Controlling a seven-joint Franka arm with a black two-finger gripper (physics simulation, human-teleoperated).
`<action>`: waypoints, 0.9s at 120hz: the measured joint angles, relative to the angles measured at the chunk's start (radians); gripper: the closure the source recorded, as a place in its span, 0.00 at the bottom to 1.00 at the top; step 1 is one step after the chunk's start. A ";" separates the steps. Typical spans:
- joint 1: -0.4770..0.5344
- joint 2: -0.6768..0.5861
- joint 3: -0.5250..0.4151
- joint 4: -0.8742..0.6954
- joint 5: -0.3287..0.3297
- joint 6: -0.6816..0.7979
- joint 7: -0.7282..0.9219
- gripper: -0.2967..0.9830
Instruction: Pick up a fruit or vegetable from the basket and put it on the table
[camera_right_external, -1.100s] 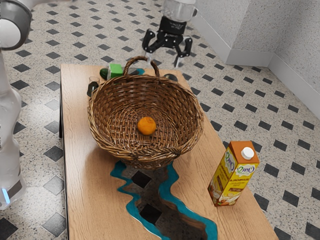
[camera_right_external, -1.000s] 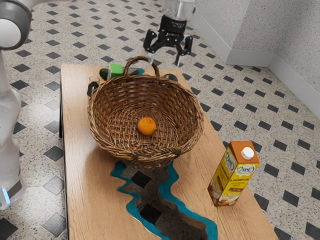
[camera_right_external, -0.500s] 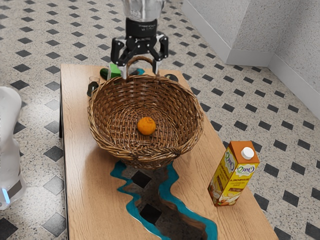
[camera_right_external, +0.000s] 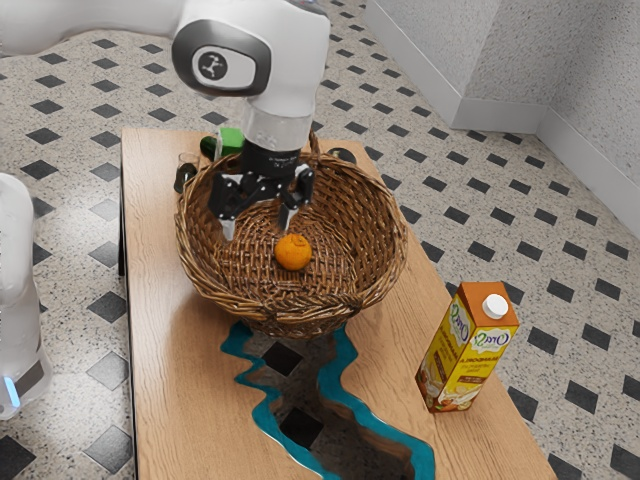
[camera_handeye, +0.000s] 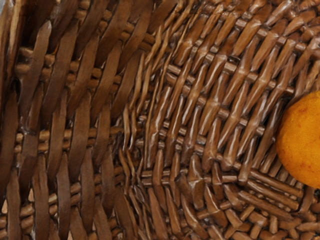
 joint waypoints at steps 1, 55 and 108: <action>0.008 0.000 0.000 0.000 0.000 0.001 0.002 0.23; 0.145 0.137 -0.033 0.012 0.011 0.133 0.140 0.23; 0.159 0.188 -0.047 -0.005 0.004 0.223 0.221 0.23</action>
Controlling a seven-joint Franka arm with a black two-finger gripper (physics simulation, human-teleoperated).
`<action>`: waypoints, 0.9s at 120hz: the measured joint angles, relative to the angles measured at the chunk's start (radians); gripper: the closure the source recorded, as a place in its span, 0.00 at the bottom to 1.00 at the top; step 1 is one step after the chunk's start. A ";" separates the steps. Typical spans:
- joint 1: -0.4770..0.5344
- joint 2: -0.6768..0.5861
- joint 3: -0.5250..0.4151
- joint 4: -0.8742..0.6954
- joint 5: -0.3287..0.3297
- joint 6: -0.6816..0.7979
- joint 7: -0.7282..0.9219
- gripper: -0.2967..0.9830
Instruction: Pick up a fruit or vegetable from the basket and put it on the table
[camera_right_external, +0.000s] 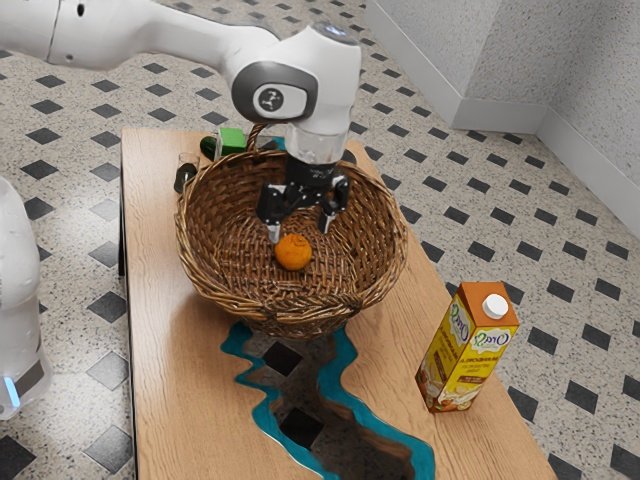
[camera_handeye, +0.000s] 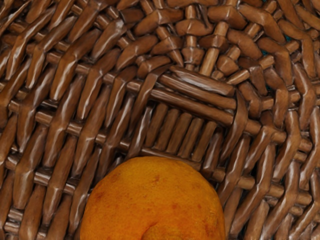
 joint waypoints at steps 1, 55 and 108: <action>0.000 0.000 0.000 -0.002 0.000 0.001 0.001 0.23; 0.008 0.048 0.000 -0.033 -0.014 0.063 0.040 0.23; 0.029 0.058 -0.003 -0.060 -0.046 0.112 0.058 0.23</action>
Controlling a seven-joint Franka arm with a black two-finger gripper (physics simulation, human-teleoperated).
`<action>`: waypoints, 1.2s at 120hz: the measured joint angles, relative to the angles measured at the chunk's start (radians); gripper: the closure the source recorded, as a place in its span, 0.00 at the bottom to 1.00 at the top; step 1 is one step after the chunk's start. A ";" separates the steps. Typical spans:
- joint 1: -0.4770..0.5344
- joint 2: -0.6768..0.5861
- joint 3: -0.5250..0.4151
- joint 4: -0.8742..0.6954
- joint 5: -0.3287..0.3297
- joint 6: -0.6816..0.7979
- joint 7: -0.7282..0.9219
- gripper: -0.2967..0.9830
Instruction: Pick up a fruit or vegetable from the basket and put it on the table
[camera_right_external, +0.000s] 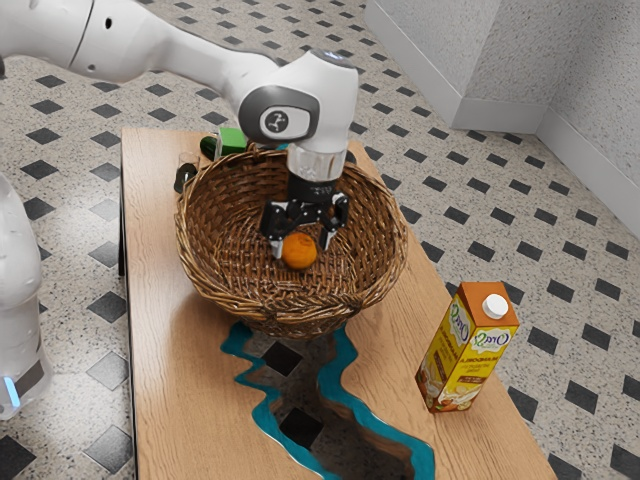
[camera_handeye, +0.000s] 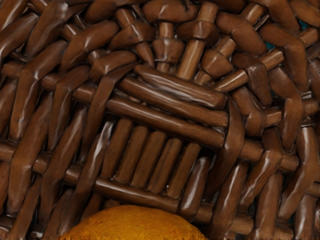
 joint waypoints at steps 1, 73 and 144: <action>0.000 0.000 -0.001 0.000 0.000 0.001 0.000 0.23; -0.038 -0.368 -0.274 0.071 0.009 -0.006 0.001 0.51; 0.083 -0.235 -0.734 0.458 0.262 -0.003 -0.050 0.51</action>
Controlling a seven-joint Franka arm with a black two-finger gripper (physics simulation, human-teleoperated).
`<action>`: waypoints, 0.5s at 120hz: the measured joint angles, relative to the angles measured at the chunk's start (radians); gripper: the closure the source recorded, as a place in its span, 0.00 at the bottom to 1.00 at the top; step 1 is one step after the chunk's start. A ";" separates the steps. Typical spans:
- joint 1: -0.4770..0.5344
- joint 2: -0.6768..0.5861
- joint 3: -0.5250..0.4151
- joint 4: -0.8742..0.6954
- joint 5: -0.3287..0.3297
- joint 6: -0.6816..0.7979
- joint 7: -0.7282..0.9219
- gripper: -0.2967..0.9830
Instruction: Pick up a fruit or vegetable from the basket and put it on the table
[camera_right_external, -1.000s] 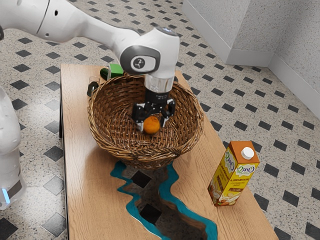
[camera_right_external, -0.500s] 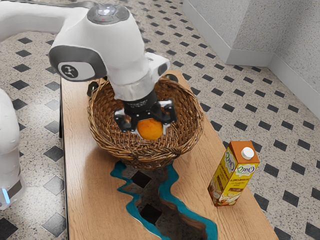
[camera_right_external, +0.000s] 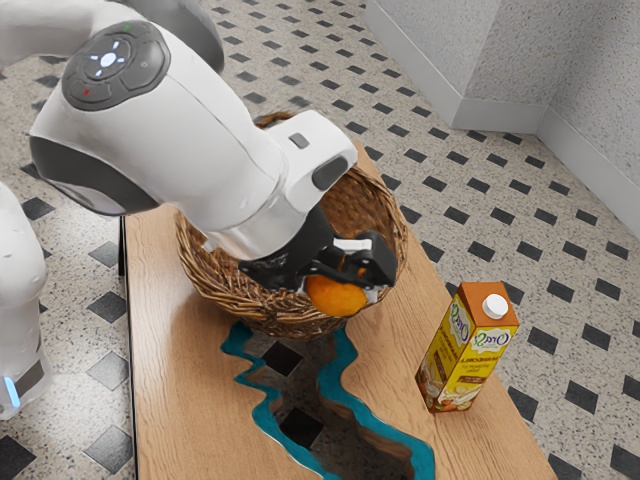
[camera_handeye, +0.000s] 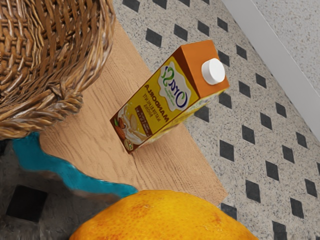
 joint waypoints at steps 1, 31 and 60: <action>0.001 0.005 -0.004 0.000 -0.005 0.001 -0.002 0.51; 0.022 0.041 -0.065 0.000 -0.071 0.022 -0.056 0.41; 0.031 0.038 -0.060 -0.012 -0.079 0.029 -0.095 0.27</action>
